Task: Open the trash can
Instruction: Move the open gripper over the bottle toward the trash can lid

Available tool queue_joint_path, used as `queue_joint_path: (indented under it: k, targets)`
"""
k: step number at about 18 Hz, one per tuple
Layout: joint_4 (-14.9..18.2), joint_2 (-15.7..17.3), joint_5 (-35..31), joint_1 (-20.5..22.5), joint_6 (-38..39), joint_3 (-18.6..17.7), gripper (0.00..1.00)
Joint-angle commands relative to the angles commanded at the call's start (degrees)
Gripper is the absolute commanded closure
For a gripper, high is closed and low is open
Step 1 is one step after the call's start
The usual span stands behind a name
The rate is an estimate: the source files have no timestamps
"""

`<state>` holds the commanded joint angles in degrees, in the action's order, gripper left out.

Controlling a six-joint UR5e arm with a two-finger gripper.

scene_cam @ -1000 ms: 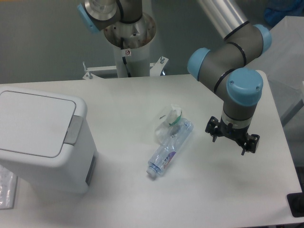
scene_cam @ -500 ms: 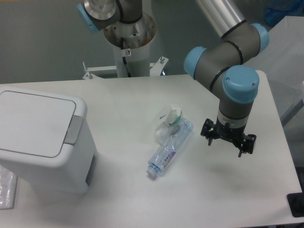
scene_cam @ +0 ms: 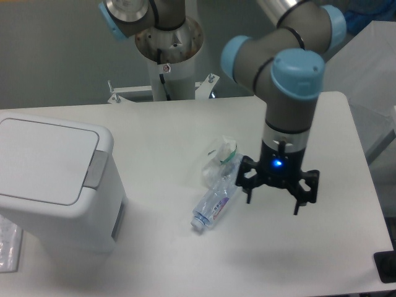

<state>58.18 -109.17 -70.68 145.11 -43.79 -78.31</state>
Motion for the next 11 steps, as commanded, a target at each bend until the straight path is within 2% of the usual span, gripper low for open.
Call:
queue_joint_path:
  k: [5, 11]
  targets:
    - [0.09, 2.55, 8.79, -0.53, 4.76, 0.36, 0.0]
    - [0.44, 4.22, 9.33, -0.97, 7.23, -0.52, 0.0]
